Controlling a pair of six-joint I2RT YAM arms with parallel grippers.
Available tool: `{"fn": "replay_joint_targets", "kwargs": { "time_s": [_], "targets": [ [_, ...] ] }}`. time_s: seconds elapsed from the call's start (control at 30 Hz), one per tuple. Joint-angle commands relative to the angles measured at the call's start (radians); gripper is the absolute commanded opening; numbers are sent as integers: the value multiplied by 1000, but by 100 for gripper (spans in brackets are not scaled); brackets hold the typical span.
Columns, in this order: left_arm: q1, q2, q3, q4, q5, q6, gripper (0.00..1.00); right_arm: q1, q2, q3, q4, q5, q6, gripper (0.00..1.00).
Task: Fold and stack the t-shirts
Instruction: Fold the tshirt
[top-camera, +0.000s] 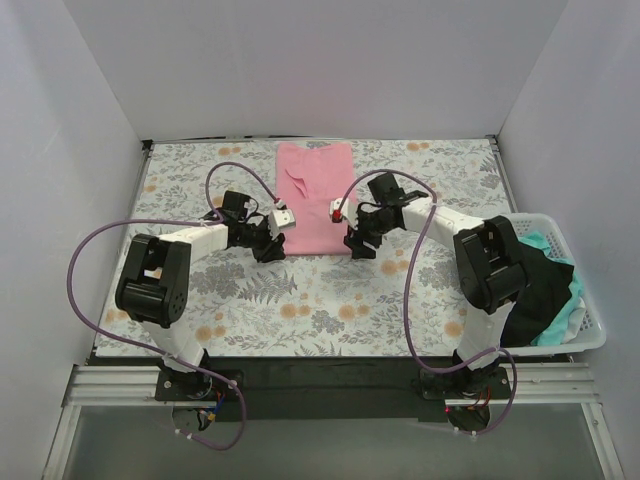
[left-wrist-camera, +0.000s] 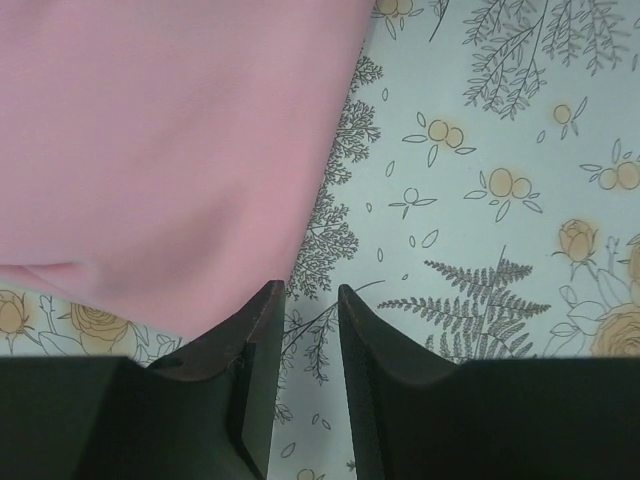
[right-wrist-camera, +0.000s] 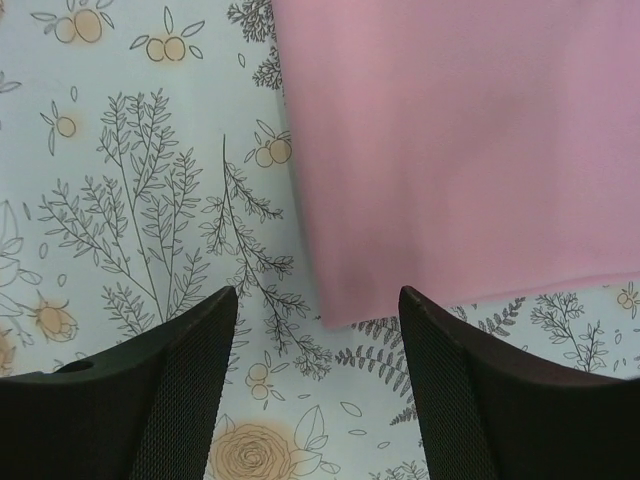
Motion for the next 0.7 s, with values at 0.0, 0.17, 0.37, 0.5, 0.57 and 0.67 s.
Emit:
{"fn": "replay_joint_targets", "kwargs": {
  "time_s": [0.0, 0.17, 0.37, 0.5, 0.57, 0.67],
  "targets": [
    [-11, -26, -7, 78, -55, 132, 27, 20, 4, -29, 76, 65, -92, 71],
    [-16, 13, -1, 91, -89, 147, 27, 34, 25, -52, 99, 102, -119, 69],
    [-16, 36, -12, 77, -113, 196, 27, 46, 36, -86, 117, 137, -152, 60],
    [-16, 60, -1, 40, -141, 235, 26, 54, 42, -109, 119, 152, -168, 40],
    [-16, 76, 2, 16, -156, 255, 22, 58, 39, -127, 123, 168, -173, 28],
    [-16, 86, 13, -20, -164, 282, 16, 60, 39, -120, 122, 184, -159, 6]
  ]
}}
